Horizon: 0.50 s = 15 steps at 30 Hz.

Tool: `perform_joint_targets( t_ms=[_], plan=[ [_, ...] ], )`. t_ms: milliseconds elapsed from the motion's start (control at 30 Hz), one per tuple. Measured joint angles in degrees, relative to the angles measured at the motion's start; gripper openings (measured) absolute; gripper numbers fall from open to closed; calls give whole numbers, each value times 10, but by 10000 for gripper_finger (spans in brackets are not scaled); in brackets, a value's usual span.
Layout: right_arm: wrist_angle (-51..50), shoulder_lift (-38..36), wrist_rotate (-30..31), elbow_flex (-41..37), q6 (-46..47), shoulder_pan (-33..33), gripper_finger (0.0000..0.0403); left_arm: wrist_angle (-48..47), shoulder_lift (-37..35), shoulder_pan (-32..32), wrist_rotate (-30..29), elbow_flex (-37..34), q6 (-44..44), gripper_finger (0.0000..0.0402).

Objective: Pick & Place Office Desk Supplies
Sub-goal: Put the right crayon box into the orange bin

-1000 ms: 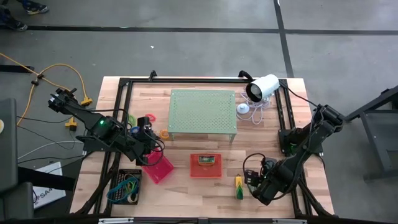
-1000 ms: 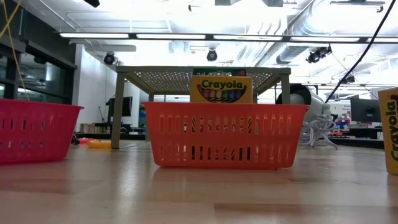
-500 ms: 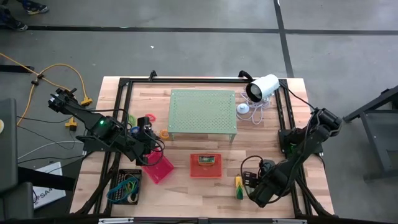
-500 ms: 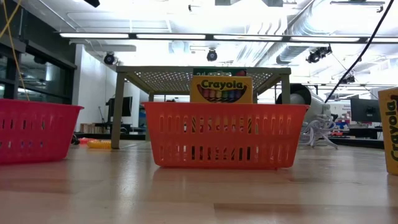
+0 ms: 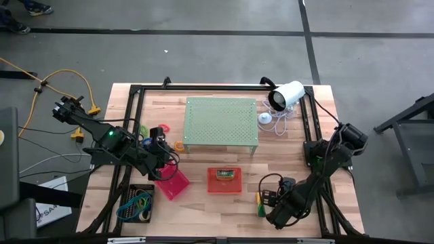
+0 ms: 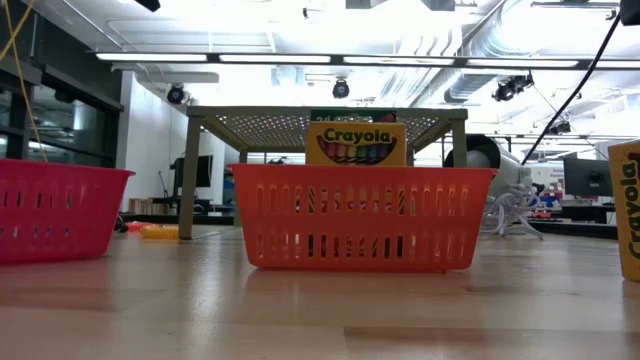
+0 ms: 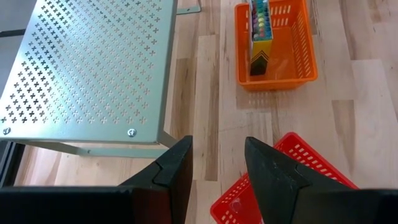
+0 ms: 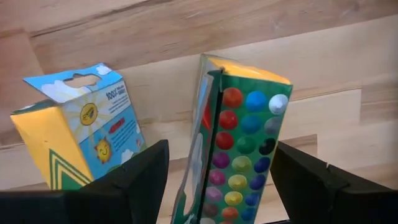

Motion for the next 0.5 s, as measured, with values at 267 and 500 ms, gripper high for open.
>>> perform_joint_targets(
  t_ms=[267, 500],
  plan=[
    [3, 7, -2, 0, -1, 0, 236, 0, 0, 0, 0, 0, 0, 139],
    [3, 7, -2, 0, -1, 0, 174, 0, 0, 0, 0, 0, 0, 139]
  ],
)
